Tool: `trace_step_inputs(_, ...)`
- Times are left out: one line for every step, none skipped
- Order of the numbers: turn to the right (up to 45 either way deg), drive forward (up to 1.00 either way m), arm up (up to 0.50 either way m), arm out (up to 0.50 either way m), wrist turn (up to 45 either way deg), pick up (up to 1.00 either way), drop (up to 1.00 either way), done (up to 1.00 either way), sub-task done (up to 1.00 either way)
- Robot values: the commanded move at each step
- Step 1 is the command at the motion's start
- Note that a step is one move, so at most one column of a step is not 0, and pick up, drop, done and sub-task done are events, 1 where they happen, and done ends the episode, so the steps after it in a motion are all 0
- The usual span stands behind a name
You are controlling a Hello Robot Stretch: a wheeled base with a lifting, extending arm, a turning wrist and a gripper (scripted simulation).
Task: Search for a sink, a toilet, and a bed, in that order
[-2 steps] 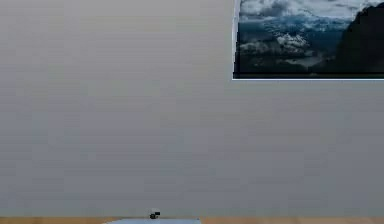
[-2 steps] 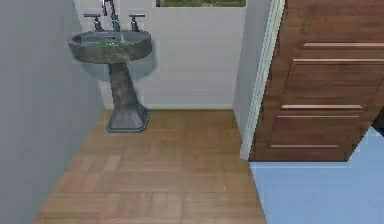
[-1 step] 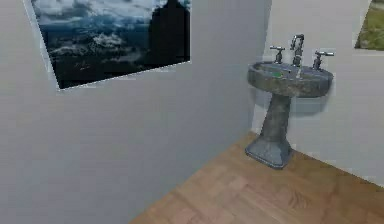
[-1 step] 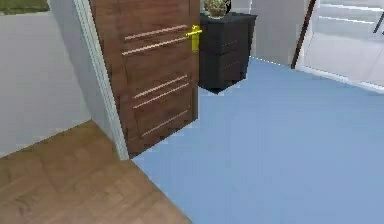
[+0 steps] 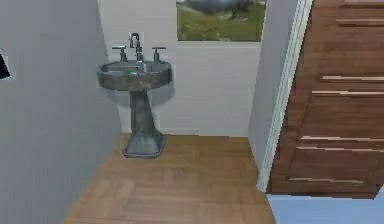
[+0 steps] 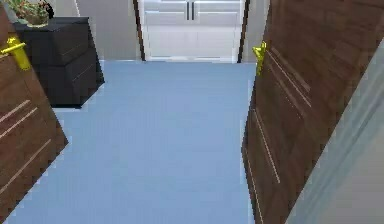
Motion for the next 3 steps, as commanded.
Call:
trace_step_inputs(0.0, 1.0, 0.0, 0.0, 0.0, 0.0, 0.0, 0.0, 0.0)
trace_step_inputs(-27.0, 0.0, 0.0, 0.0, 0.0, 0.0, 0.0, 0.0, 0.0)
trace_step_inputs(0.0, 0.0, 0.0, 0.0, 0.0, 0.0, 0.0, 0.0, 1.0)
